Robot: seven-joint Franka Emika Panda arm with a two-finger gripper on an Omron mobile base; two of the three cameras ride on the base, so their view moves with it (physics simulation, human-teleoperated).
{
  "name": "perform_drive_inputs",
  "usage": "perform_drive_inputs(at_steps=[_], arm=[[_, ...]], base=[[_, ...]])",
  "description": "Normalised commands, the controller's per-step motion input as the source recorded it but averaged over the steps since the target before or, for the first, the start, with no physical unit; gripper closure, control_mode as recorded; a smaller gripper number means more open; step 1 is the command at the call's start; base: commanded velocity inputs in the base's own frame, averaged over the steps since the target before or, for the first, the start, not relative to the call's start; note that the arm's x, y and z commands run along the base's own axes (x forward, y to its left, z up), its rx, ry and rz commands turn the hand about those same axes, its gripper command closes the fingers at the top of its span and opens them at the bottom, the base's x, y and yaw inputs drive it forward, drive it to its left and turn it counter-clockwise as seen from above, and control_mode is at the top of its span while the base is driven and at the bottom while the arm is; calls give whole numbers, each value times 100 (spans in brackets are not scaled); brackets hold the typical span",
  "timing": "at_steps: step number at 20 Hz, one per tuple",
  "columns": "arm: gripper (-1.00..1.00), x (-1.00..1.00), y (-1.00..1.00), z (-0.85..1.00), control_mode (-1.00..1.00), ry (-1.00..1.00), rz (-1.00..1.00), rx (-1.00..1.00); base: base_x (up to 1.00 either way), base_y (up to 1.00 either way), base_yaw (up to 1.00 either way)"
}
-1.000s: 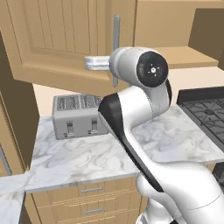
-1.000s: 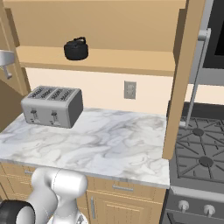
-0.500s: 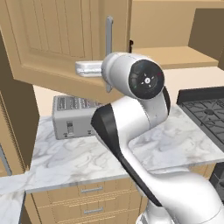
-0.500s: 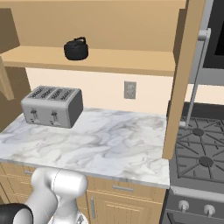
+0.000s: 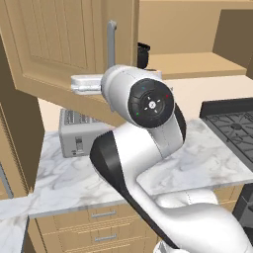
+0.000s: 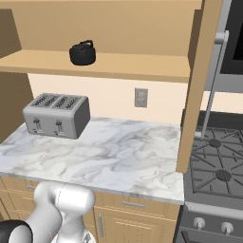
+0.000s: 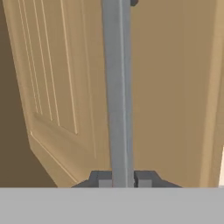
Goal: Open the cabinet, pick the kettle from the cabinet, and place it in the sink.
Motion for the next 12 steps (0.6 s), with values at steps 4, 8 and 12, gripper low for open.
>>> perform_drive_inputs(at_steps=[4,8,12], arm=[[-100,-12,40,-1,-100,1,-1,0],[-100,-3,11,-6,-100,11,-2,0],[-100,-20,-11,-8,-100,7,-3,0]], base=[[0,0,0],[0,0,0],[0,0,0]])
